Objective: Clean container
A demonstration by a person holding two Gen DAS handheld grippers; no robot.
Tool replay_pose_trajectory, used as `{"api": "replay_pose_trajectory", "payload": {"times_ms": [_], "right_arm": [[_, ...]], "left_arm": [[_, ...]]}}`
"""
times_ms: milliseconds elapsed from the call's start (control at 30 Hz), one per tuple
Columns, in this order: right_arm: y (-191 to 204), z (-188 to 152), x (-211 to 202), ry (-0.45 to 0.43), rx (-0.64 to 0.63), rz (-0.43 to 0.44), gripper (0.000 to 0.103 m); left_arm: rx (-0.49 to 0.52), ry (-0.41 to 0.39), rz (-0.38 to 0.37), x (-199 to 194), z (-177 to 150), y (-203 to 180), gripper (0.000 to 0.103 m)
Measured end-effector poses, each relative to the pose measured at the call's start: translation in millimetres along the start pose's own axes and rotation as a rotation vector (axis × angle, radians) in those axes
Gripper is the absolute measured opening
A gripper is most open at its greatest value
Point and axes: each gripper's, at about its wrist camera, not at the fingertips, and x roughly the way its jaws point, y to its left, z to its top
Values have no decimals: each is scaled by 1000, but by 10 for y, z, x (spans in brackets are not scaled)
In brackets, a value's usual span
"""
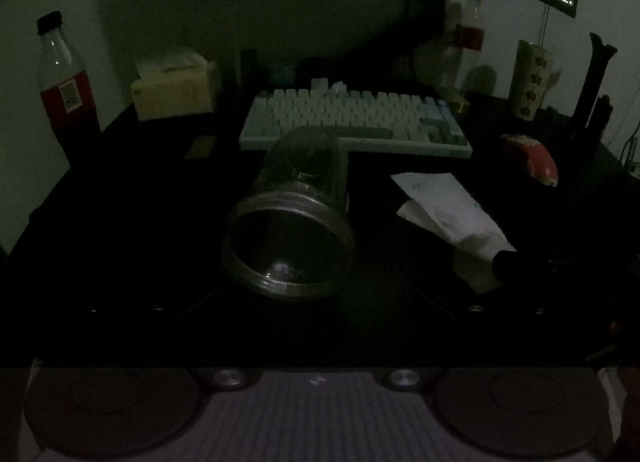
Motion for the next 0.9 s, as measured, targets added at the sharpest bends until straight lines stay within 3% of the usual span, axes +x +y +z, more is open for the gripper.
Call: {"api": "replay_pose_trajectory", "payload": {"times_ms": [900], "right_arm": [[41,-24,33,-2,-26,-8,103]], "left_arm": [[-7,13,-1,33,21,40,103]]}}
